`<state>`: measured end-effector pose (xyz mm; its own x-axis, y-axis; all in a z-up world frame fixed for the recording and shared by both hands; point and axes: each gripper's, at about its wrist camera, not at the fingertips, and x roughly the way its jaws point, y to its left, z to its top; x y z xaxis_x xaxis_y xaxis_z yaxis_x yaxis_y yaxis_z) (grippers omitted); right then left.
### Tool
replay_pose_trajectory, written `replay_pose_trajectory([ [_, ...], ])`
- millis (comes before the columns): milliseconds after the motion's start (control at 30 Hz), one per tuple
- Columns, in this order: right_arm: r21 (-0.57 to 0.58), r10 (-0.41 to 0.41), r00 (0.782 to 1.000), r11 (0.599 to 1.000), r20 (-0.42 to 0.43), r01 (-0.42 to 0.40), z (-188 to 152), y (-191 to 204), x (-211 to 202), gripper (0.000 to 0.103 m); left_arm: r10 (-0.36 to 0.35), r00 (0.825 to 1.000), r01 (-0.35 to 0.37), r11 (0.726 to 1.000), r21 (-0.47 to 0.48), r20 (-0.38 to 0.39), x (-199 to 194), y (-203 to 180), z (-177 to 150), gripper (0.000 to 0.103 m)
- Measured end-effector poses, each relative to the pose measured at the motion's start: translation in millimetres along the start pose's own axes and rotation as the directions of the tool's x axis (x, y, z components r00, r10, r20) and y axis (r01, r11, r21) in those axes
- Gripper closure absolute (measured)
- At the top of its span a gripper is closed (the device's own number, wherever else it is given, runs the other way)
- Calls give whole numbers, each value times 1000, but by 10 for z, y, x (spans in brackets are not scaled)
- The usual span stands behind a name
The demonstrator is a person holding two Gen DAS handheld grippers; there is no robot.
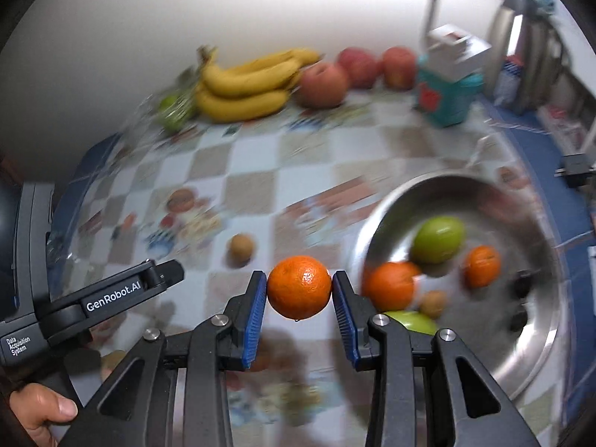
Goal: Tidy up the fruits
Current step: 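Close the left tool on the brown kiwi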
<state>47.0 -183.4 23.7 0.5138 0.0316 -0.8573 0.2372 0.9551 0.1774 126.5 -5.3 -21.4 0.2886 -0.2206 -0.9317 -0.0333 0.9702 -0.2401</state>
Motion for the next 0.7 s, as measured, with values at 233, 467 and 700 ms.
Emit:
replay_pose_trajectory([
  [233,89,-27,999,996,34,24,65,-355,-160,65,-74,997,70,991,112,37,65,-356,60,49],
  [467,96,-17,999,995,43,13,76,-424,-207,65,-80,997,76,983,166,18,287,-601,92,60],
  [700,99,-12,999,995,42,8,80,-442,-204,65,-66,998,64,982,176,6,385,-648,98,68],
])
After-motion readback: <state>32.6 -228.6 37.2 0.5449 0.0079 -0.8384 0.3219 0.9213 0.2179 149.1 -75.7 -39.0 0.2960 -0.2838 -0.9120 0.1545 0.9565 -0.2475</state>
